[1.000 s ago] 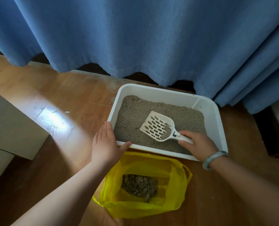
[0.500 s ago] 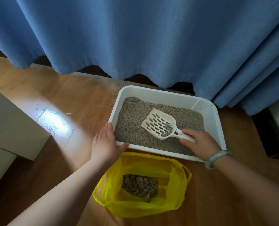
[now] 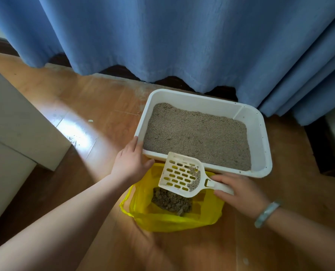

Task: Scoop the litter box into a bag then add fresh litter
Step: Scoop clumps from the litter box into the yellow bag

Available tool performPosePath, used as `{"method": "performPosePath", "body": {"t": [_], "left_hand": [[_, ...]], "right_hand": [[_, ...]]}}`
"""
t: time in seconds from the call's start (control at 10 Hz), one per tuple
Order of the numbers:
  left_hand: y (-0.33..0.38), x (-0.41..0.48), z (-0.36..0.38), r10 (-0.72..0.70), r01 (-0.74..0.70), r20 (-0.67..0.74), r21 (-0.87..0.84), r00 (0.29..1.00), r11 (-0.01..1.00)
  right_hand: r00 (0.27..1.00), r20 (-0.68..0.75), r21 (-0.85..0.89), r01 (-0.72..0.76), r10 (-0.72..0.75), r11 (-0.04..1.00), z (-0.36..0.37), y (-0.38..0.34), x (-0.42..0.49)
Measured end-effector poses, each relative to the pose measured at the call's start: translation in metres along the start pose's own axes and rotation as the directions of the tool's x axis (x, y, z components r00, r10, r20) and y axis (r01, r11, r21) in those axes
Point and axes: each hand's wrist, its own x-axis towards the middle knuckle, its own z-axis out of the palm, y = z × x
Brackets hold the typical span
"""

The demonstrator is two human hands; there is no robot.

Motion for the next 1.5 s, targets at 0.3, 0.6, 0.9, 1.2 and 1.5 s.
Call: {"method": "performPosePath", "body": {"t": [0.3,0.6,0.9,1.2,1.5], "left_hand": [[0.004,-0.006,0.000,-0.012,0.011,0.006,0.019,1.000,1.000],[0.006,-0.011,0.005,-0.023,0.023,-0.002,0.005,1.000,1.000],[0.003,-0.009,0.004,-0.011,0.010,0.019,0.038,1.000,0.999],[0.003,-0.009,0.003,-0.019,0.017,0.035,0.039,0.999,0.999],[0.004,-0.010,0.003,-0.020,0.019,0.031,0.037,0.999,0.999]], "right_hand": [[0.995,0.054,-0.272,0.090,-0.078,0.958,0.024,-0.002,-0.009],[0.990,0.110,-0.340,0.118,-0.085,0.933,0.029,-0.003,-0.007],[0.937,-0.050,-0.433,0.292,-0.346,0.853,0.041,0.001,-0.011],[0.923,-0.146,-0.386,0.278,-0.355,0.880,0.038,0.005,-0.013],[0.925,-0.130,-0.353,0.293,-0.357,0.889,0.031,0.007,-0.010]]}}
